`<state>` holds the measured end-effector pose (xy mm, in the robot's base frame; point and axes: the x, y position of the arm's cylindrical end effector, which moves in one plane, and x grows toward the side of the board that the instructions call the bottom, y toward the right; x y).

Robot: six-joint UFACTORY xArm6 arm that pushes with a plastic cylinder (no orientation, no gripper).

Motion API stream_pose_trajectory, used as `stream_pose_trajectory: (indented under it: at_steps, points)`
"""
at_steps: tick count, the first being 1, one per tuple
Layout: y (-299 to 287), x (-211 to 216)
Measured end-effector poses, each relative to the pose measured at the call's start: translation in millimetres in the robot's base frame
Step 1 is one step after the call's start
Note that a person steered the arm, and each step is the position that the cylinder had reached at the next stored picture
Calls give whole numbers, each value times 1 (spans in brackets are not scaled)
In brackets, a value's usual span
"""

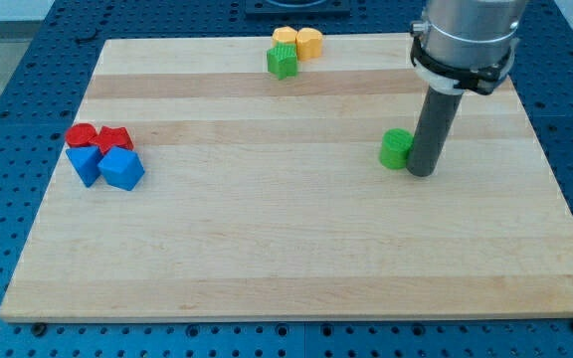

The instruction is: Move green circle to the center of the board

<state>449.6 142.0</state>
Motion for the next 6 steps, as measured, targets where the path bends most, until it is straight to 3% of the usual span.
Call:
stream_pose_trajectory:
  at_steps: [4,6]
  points:
    - [-17,-25]
    - [-81,-85]
